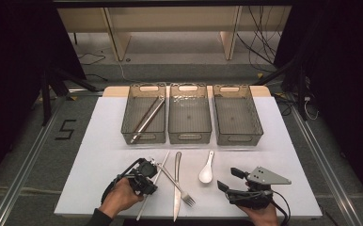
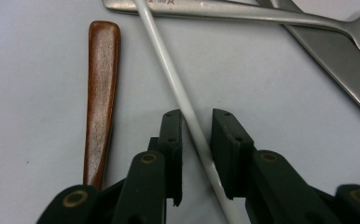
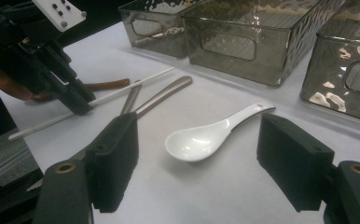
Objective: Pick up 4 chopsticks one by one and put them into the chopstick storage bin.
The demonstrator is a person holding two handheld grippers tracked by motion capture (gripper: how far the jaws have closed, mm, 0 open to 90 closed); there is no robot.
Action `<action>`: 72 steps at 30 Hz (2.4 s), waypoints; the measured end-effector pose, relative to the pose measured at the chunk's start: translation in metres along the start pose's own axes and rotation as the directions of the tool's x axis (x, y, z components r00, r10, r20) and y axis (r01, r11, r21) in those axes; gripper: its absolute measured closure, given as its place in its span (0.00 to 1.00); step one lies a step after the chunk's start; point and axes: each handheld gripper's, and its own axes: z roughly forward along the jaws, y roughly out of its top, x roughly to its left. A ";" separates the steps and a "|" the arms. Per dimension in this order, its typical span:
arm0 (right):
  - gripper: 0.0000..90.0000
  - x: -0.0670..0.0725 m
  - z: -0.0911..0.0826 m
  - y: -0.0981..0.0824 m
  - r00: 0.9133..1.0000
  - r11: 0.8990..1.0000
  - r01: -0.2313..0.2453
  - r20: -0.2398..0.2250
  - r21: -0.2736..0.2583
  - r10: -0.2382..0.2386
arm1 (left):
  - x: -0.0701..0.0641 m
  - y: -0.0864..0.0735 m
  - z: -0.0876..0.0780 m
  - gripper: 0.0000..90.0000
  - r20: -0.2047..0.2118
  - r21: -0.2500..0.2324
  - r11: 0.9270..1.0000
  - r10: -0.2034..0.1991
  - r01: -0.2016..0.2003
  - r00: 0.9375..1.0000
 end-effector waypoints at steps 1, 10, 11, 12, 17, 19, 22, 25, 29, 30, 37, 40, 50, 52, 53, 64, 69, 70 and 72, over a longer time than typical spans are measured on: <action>0.33 0.000 0.000 0.000 1.000 1.000 0.000 0.001 -0.001 0.000 | 0.000 0.000 0.000 0.83 0.003 -0.002 1.000 -0.002 0.002 1.000; 0.34 0.000 0.000 0.000 1.000 1.000 0.001 0.002 -0.001 -0.001 | 0.003 -0.001 0.000 0.89 0.014 -0.016 1.000 -0.010 0.010 1.000; 0.34 0.000 0.000 0.000 1.000 1.000 0.000 0.002 -0.001 0.000 | 0.003 -0.001 0.000 0.91 0.016 -0.017 1.000 -0.015 0.016 1.000; 0.34 0.000 0.000 0.000 1.000 1.000 0.000 0.002 -0.002 0.000 | 0.003 -0.001 0.000 0.92 0.016 -0.018 1.000 -0.015 0.015 1.000; 0.33 0.000 -0.001 0.000 1.000 1.000 -0.001 0.002 -0.002 0.001 | 0.004 -0.001 0.000 0.93 0.023 -0.022 1.000 -0.011 0.012 1.000; 0.34 0.000 0.000 0.000 1.000 1.000 0.001 0.002 -0.003 -0.001 | 0.005 -0.001 0.000 0.94 0.031 -0.024 1.000 -0.007 0.007 0.999; 0.34 0.000 -0.001 0.000 1.000 1.000 0.000 0.002 -0.004 0.000 | 0.006 -0.002 0.000 0.94 0.038 -0.032 0.999 -0.004 0.005 0.999; 0.34 -0.001 -0.001 0.000 1.000 1.000 -0.002 0.002 -0.004 0.002 | 0.006 -0.002 -0.001 0.94 0.053 -0.036 0.999 0.004 -0.003 0.999; 0.34 -0.001 -0.002 0.000 1.000 1.000 -0.003 0.004 -0.004 0.003 | 0.006 -0.001 -0.007 0.94 0.061 -0.058 0.998 0.014 -0.011 0.998; 0.34 -0.001 -0.002 0.000 1.000 1.000 -0.004 0.004 -0.004 0.004 | 0.006 -0.001 -0.009 0.94 0.066 -0.064 0.998 0.016 -0.011 0.998; 0.34 -0.001 -0.002 0.000 1.000 1.000 -0.003 0.004 -0.006 0.003 | 0.013 -0.001 -0.026 0.94 0.094 -0.116 0.993 0.016 -0.005 0.995; 0.34 -0.001 -0.002 0.000 1.000 1.000 -0.006 0.005 -0.005 0.006 | 0.019 0.000 -0.035 0.94 0.109 -0.149 0.989 0.013 0.003 0.994; 0.34 -0.001 -0.001 0.000 1.000 1.000 -0.007 0.005 -0.005 0.007 | 0.045 0.000 -0.051 0.94 0.134 -0.237 0.969 -0.035 0.067 0.990; 0.34 0.000 -0.001 0.000 1.000 1.000 -0.008 0.005 -0.005 0.008 | 0.050 0.000 -0.051 0.94 0.133 -0.249 0.965 -0.049 0.081 0.990; 0.34 0.000 -0.002 0.000 1.000 1.000 -0.007 0.006 -0.005 0.007 | 0.052 0.000 -0.053 0.94 0.129 -0.252 0.964 -0.050 0.082 0.990; 0.34 -0.001 -0.001 0.000 1.000 1.000 -0.009 0.006 -0.004 0.009 | 0.074 0.005 -0.067 0.94 0.123 -0.327 0.938 -0.079 0.116 0.989; 0.34 -0.001 -0.001 -0.001 1.000 1.000 -0.011 0.006 -0.004 0.011 | 0.078 0.011 -0.075 0.94 0.124 -0.358 0.927 -0.070 0.110 0.990; 0.34 -0.001 -0.001 -0.001 1.000 1.000 -0.012 0.006 -0.003 0.012 | 0.079 0.013 -0.076 0.94 0.123 -0.362 0.925 -0.073 0.113 0.990; 0.33 -0.001 -0.001 -0.001 1.000 1.000 -0.010 0.006 -0.003 0.010 | 0.082 0.017 -0.078 0.94 0.119 -0.372 0.921 -0.074 0.113 0.990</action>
